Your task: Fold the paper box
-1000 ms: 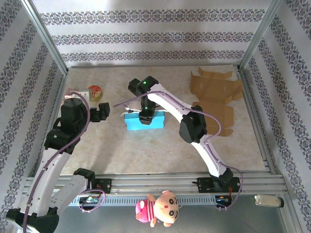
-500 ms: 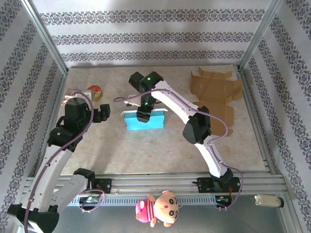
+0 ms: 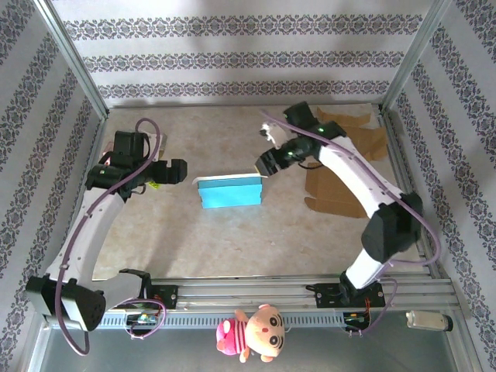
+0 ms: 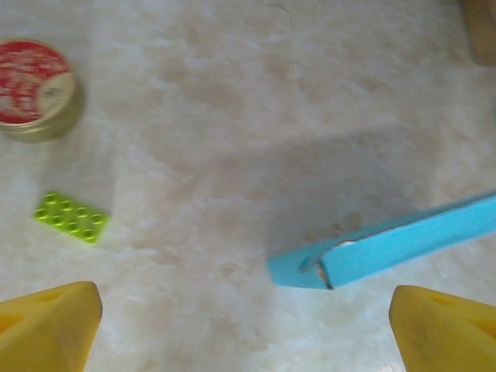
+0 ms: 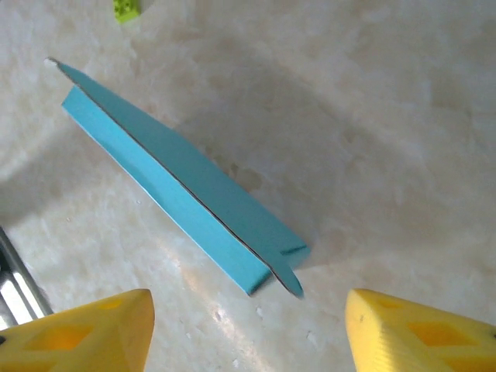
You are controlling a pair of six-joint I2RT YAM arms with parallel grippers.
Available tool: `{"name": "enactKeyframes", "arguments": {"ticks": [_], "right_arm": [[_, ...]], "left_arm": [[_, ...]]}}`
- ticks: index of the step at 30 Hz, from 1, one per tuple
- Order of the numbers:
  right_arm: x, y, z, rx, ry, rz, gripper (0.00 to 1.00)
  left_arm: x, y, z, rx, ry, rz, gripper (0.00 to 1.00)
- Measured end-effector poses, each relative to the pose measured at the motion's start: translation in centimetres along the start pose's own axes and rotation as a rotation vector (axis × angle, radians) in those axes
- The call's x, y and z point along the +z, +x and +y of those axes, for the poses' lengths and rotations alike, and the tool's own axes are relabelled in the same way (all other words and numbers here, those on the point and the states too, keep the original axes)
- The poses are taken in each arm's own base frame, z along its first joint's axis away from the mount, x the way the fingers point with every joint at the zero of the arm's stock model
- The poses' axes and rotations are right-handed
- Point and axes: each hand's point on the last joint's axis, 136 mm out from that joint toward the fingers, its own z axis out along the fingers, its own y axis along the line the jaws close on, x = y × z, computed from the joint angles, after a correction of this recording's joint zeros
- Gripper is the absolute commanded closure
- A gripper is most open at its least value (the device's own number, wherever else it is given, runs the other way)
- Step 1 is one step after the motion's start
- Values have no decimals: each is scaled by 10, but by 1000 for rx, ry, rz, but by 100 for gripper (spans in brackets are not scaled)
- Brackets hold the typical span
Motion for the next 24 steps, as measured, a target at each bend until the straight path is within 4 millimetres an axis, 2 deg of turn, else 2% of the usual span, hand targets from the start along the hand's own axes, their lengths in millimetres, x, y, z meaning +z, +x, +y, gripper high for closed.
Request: {"name": "enactKeyframes", "arguments": {"ticks": [5, 7, 10, 14, 17, 21, 24], "right_arm": [[18, 28, -6, 67, -66, 15, 39], [23, 34, -6, 70, -79, 22, 44], [26, 30, -6, 52, -93, -3, 57], [26, 20, -4, 15, -107, -46, 64], [30, 17, -5, 4, -116, -53, 65], [35, 17, -7, 2, -123, -51, 60], [35, 16, -7, 0, -126, -54, 62]], "left_arm": [[7, 0, -18, 42, 123, 34, 1], [7, 0, -22, 53, 142, 34, 1], [6, 0, -25, 59, 163, 34, 1], [4, 0, -30, 61, 188, 25, 0], [2, 1, -32, 62, 198, 16, 0], [0, -1, -34, 64, 209, 1, 1], [0, -2, -35, 62, 213, -5, 1]]}}
